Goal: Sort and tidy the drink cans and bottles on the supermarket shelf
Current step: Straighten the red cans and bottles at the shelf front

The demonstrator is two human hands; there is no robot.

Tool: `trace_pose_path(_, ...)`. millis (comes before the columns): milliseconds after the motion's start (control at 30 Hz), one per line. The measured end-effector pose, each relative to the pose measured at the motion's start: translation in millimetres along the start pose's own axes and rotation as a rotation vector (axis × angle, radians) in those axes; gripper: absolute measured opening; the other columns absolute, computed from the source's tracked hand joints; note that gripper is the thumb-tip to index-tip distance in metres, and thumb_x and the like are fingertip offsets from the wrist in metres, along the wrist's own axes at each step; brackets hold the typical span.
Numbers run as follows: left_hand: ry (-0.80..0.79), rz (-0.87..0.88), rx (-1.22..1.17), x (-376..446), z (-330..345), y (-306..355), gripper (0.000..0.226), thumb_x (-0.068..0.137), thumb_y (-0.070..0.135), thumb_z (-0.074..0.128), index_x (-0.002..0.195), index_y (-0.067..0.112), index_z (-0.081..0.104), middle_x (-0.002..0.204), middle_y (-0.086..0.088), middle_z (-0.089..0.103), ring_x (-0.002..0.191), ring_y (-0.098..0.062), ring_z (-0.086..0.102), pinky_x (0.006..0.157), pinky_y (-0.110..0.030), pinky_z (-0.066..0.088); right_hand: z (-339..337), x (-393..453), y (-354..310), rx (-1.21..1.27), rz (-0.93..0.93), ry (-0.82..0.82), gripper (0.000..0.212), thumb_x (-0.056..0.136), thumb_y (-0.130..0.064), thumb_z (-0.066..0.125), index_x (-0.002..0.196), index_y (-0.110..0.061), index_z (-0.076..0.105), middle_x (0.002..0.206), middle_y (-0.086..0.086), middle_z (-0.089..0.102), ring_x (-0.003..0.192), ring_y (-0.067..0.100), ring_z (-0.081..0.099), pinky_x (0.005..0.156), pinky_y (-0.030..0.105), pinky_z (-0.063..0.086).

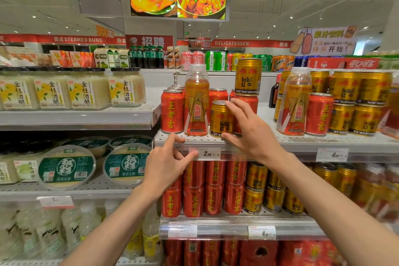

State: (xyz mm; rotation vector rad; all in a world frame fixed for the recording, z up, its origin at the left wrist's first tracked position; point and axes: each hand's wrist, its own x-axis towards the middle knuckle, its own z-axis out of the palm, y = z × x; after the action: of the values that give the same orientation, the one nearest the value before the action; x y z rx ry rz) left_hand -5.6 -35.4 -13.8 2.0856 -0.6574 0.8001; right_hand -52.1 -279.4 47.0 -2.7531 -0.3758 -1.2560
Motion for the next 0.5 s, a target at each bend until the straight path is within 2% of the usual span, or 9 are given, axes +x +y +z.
trace_pose_path(100, 0.004, 0.001, -0.002, -0.3, 1.0, 0.1, 0.044, 0.082, 0.051, 0.080, 0.109, 0.022, 0.060, 0.055, 0.012, 0.069, 0.054, -0.003, 0.068, 0.068, -0.041, 0.061, 4.2, 0.4, 1.0, 0.029, 0.011, 0.010, 0.086, 0.085, -0.041, 0.075, 0.156, -0.020, 0.030, 0.162, 0.000, 0.031, 0.130, 0.026, 0.054, 0.093, 0.048, 0.059)
trace_pose_path(300, 0.006, -0.009, 0.000, -1.5, 1.4, 0.7, 0.045, 0.081, 0.052, 0.079, 0.110, 0.024, 0.060, 0.055, 0.013, 0.068, 0.055, -0.003, 0.068, 0.070, -0.041, 0.062, 7.7, 0.4, -4.5, 0.063, 0.011, 0.034, 0.086, 0.085, -0.038, 0.077, 0.156, -0.023, 0.030, 0.157, -0.003, 0.034, 0.123, 0.023, 0.056, 0.087, 0.046, 0.061)
trace_pose_path(500, 0.028, -0.021, 0.019, -3.2, 2.4, 5.1, 0.048, 0.080, 0.052, 0.081, 0.111, 0.021, 0.061, 0.056, 0.014, 0.067, 0.059, -0.005, 0.069, 0.070, -0.041, 0.062, 10.3, 0.4, -6.1, 0.057, 0.009, 0.054, 0.086, 0.086, -0.038, 0.077, 0.156, -0.024, 0.030, 0.156, -0.003, 0.035, 0.127, 0.022, 0.052, 0.088, 0.045, 0.060)
